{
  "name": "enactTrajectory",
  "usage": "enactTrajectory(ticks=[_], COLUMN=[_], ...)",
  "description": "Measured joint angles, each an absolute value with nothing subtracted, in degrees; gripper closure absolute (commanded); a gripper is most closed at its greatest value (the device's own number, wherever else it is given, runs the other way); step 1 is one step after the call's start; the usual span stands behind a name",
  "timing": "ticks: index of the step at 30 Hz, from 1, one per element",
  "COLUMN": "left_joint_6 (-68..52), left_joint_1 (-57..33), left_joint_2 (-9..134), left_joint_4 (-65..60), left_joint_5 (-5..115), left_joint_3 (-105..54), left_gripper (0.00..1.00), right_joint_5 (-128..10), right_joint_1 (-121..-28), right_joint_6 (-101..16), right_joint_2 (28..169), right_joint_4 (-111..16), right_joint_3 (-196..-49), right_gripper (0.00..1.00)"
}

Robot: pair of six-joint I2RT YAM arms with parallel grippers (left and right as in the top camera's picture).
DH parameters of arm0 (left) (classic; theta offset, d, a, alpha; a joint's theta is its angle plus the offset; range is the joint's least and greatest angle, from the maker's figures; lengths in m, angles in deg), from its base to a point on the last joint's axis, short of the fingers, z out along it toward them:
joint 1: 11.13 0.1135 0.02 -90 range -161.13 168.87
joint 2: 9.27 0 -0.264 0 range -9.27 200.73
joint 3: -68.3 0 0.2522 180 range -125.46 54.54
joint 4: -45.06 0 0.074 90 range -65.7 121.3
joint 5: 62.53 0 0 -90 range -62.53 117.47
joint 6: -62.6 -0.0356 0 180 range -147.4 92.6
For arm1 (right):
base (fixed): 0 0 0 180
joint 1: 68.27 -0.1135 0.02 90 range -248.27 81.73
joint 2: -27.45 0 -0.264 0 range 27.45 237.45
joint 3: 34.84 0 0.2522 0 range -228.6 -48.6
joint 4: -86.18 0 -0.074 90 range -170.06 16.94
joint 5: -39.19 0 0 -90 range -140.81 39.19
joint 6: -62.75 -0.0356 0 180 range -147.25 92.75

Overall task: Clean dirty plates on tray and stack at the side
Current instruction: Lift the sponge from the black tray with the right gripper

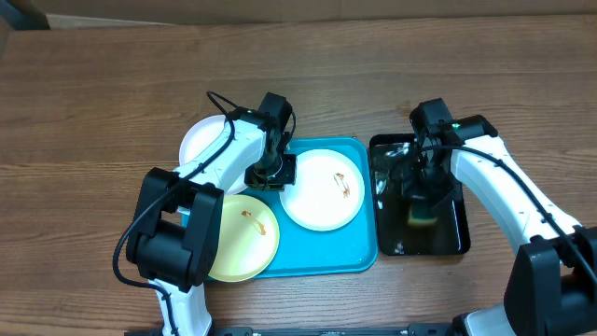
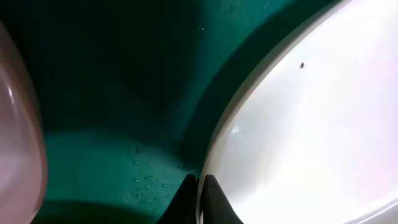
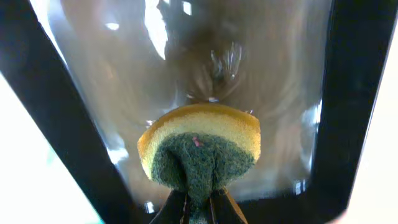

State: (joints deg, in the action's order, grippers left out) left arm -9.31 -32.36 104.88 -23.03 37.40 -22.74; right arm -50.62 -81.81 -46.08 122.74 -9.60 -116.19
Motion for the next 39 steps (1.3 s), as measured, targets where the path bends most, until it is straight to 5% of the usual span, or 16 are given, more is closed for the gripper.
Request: enactTrajectory(ticks=[13, 39], left_joint_6=[-9.3, -9.3], left_joint_1=[-32.4, -32.4], left_joint_2=[104.9, 104.9], left_joint_4=[-23.8, -24.0], left_joint_5=[37.6, 33.8], left_joint_3=[-22.7, -22.7], left_gripper=[0.95, 0.96], right_joint_5=[-52.3, -55.9], right_joint_1=[-81.8, -81.8], right_joint_6=[-46.5, -42.3], right_joint_2=[122.7, 122.7], right_joint_4=[-1.9, -15.5], right_joint_3=[-116.2, -116.1], right_gripper=[0.96, 0.96])
